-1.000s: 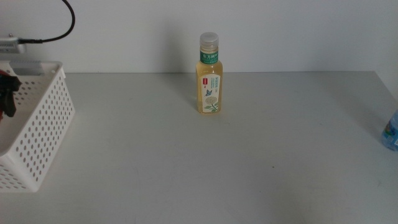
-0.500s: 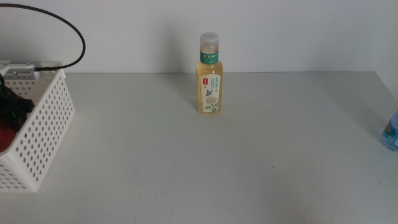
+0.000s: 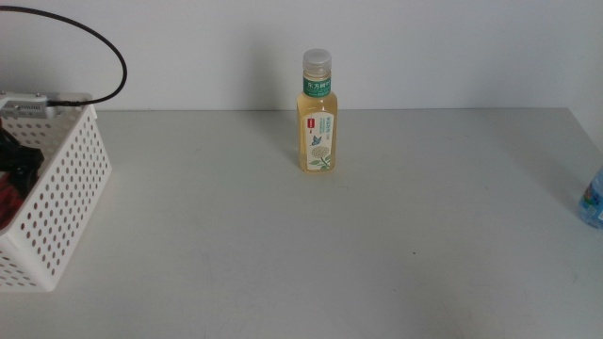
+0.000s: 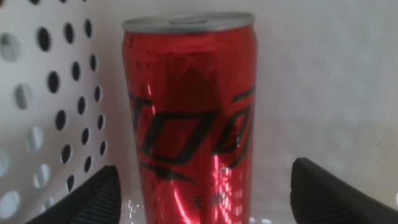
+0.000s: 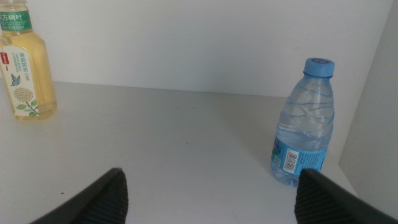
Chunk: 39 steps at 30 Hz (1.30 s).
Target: Use arms to grab the bottles and put them into the dustbin to the left of the table.
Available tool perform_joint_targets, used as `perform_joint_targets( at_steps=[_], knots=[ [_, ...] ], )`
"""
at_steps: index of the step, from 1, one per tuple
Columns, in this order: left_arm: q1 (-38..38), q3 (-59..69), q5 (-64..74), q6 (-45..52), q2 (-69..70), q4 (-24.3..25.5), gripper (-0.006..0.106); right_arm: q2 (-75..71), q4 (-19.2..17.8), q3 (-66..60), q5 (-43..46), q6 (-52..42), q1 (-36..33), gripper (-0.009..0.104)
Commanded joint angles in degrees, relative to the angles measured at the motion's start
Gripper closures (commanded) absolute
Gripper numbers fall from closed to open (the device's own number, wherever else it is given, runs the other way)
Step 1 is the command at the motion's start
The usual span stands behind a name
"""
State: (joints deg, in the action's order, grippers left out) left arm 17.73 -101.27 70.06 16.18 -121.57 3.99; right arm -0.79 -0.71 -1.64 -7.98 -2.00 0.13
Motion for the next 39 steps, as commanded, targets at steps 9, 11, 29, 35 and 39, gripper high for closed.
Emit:
perform_joint_targets(
  at_steps=[9,11,29,35,39],
  knots=[
    [-4.72,-2.12,3.95,-10.30,16.11,-1.18,0.008,-1.19,-0.64,0.57,4.49,-0.55,0.29,0.001],
    [-7.76,0.72,1.97,-10.12,21.65,-1.50,0.008,-1.19,-0.64,0.57,4.49,-0.55,0.29,0.001],
    [-38.65,46.60,-49.97,-23.86,63.82,2.34,0.008,-1.19,-0.64,0.57,4.49,-0.57,0.29,0.001],
    [-46.11,58.20,-64.42,-23.86,66.98,2.34,0.008,-1.19,-0.64,0.57,4.49,-0.57,0.29,0.001],
    [-49.50,64.01,-75.53,-23.86,65.68,2.34,0.008,-1.19,-0.64,0.57,4.49,-0.57,0.29,0.001]
  ],
)
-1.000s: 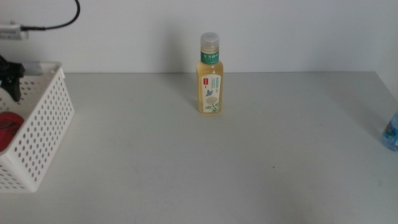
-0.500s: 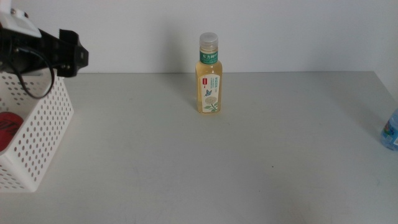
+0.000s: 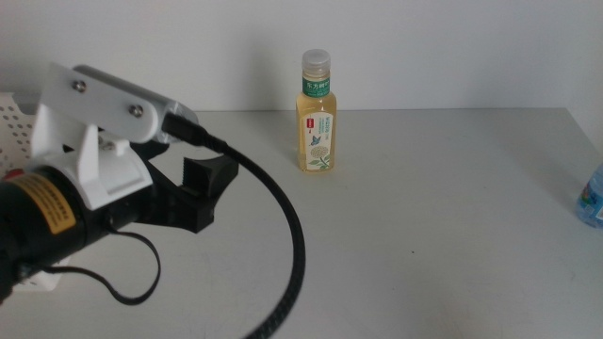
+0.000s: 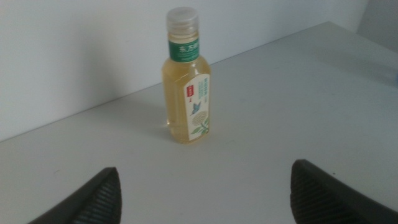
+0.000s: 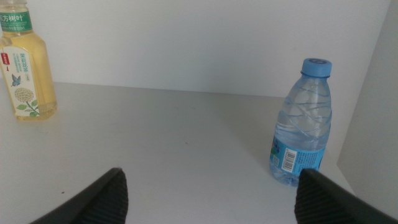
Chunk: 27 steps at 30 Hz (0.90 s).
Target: Use arms to grab the bottles and put them into the dustbin to the left of the table.
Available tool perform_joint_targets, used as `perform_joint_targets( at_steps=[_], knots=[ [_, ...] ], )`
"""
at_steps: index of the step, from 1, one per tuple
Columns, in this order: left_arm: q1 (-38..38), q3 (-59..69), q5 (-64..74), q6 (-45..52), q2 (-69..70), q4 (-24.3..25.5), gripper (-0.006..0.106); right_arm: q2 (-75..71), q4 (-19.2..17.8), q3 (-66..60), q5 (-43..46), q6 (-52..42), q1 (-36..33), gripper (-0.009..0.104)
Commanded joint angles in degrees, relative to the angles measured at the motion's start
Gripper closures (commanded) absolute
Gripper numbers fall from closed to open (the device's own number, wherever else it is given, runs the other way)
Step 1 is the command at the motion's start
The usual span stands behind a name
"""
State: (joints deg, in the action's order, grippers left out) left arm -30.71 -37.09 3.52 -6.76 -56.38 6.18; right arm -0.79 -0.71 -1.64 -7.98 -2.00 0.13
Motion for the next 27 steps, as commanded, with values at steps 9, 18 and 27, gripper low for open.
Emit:
perform_joint_targets(
  at_steps=[9,18,27],
  knots=[
    [-2.94,4.76,-19.47,-0.94,-3.65,-0.73,0.008,-1.19,-0.64,0.57,4.49,-0.57,0.29,0.001],
    [-2.94,4.76,-29.59,-0.98,-13.34,-0.97,0.008,-1.19,-0.64,0.57,4.49,-0.57,0.29,0.001],
    [-2.85,0.95,-46.41,-0.86,-28.54,-3.52,0.008,-1.19,-0.64,0.57,4.49,-0.57,0.29,0.001]
  ],
)
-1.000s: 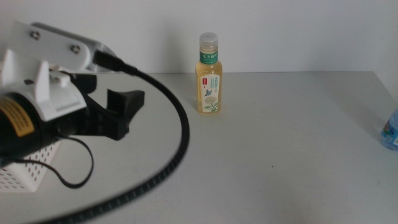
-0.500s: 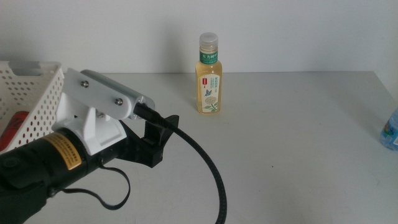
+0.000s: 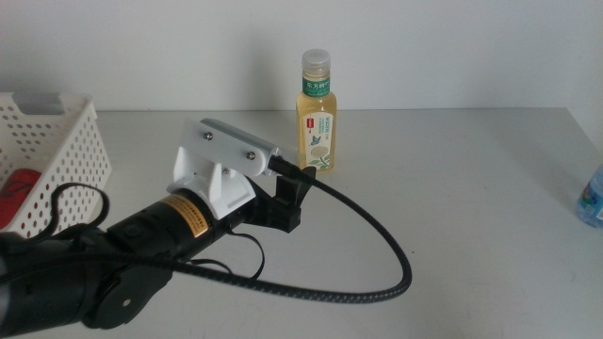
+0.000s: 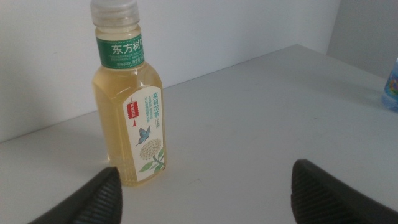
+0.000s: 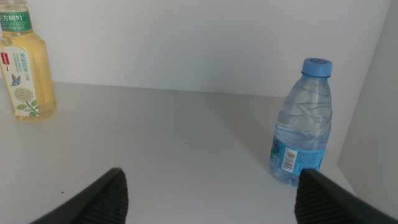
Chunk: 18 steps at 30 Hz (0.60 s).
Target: Use arms to grab the bottles and put them into the dustbin to the left of the table.
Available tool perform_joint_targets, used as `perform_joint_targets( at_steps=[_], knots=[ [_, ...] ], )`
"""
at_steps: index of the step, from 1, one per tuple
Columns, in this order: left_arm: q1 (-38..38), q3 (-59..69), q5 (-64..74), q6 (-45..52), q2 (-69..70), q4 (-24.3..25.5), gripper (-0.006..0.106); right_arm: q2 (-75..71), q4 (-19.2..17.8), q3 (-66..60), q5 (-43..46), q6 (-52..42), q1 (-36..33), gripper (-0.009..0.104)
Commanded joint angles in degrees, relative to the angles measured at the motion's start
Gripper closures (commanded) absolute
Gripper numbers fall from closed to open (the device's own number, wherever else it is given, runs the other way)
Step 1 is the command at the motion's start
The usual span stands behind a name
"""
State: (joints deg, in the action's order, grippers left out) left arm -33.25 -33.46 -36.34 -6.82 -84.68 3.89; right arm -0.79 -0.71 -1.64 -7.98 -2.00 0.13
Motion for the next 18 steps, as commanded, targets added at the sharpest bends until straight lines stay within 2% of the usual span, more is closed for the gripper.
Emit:
perform_joint_targets(
  at_steps=[1,5,14,18],
  knots=[
    [-0.31,-4.13,-6.27,-0.77,-1.83,-1.24,0.008,-1.19,-0.64,0.57,4.49,-0.57,0.29,0.001],
    [-0.31,-10.61,-3.02,0.61,-7.09,-2.45,0.008,-1.19,-0.64,0.57,4.49,-0.57,0.29,0.001],
    [-0.31,-26.26,1.73,7.15,-19.00,-11.73,0.008,-1.19,-0.64,0.57,4.49,-0.57,0.29,0.001],
    [-0.31,-30.59,1.75,7.15,-23.01,-14.24,0.008,-1.19,-0.64,0.57,4.49,-0.57,0.29,0.001]
  ],
)
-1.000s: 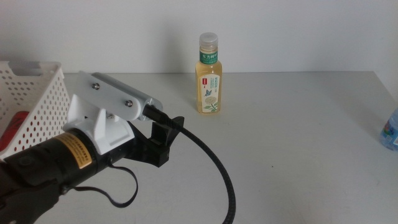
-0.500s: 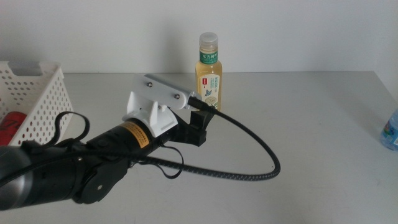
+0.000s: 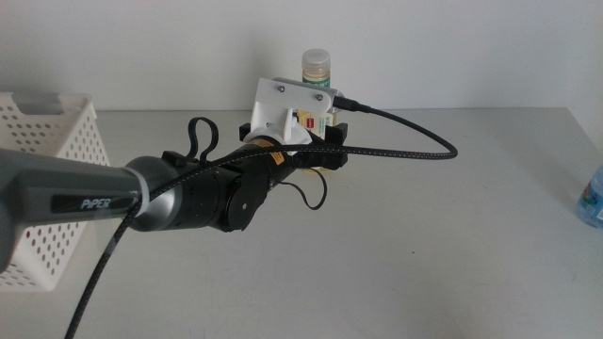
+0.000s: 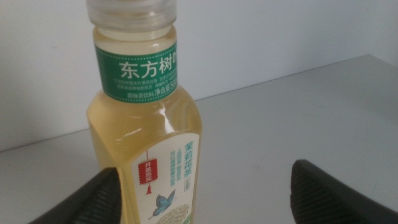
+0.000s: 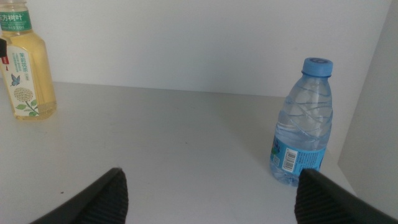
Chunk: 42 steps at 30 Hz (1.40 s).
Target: Use arms to grab the bottles and put them into the dustbin to the left of the table.
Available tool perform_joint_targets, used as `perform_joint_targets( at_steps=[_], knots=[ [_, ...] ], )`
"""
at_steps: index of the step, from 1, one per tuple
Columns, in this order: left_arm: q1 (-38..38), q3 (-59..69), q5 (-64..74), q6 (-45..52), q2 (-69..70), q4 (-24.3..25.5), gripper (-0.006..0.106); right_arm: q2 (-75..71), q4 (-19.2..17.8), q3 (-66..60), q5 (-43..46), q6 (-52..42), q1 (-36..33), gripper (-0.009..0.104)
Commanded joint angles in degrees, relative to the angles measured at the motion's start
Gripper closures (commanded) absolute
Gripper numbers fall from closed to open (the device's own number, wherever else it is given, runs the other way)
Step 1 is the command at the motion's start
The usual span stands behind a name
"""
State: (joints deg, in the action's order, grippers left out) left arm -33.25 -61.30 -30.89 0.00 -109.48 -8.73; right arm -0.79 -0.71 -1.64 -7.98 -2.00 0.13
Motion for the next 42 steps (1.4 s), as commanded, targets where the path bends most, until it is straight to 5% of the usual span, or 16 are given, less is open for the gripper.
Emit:
perform_joint_targets(
  at_steps=[1,42],
  knots=[
    [-0.31,-3.60,-3.82,0.39,0.95,-1.73,0.008,-1.19,-0.64,0.57,4.49,-0.57,0.29,0.001],
    [1.97,-21.83,-13.62,1.48,-19.11,-1.42,0.008,-1.19,-0.64,0.57,4.49,-0.52,0.29,0.001]
  ],
)
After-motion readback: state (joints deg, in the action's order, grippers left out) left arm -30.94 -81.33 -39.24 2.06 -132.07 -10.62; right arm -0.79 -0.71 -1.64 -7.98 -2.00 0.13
